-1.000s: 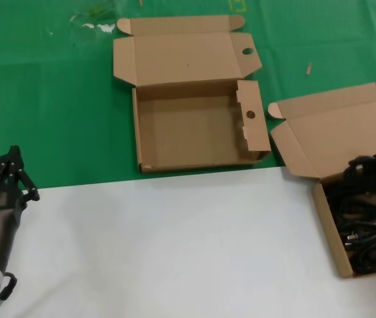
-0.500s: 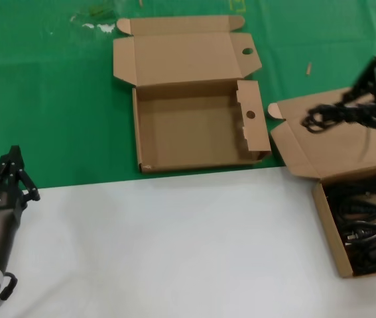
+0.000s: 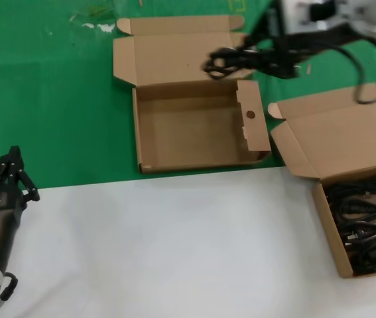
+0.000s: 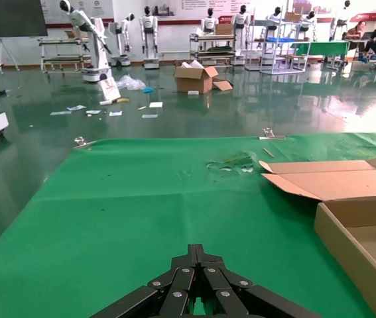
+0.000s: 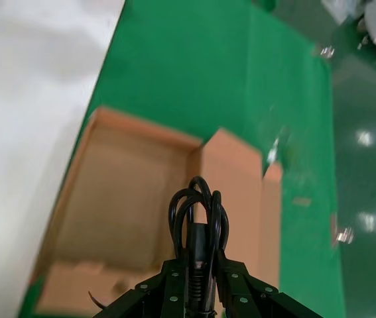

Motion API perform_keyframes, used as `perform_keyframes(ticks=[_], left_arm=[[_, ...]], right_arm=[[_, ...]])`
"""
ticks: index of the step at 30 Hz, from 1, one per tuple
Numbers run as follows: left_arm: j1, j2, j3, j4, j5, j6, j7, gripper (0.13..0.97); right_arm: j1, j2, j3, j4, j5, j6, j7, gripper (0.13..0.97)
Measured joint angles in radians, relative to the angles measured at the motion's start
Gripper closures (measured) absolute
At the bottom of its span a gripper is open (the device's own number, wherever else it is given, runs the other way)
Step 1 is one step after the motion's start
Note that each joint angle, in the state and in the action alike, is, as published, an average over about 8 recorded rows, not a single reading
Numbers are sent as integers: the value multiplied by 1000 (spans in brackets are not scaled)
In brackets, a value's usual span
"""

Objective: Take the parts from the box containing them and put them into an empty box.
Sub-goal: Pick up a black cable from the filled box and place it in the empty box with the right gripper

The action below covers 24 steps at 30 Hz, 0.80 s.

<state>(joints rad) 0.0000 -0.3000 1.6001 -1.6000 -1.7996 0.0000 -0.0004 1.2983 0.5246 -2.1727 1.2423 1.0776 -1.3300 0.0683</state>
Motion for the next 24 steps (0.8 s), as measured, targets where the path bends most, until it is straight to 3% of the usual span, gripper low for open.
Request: perform_keyframes(ticks=[12,24], left_arm=[[0,0,0,0,0,0,0,957],[0,0,0,0,0,0,0,957]], right_arm=[[1,-203,-73,-203,-59,162,-28,891],[-7,-328,-104,-453,-65,297,-97,891]])
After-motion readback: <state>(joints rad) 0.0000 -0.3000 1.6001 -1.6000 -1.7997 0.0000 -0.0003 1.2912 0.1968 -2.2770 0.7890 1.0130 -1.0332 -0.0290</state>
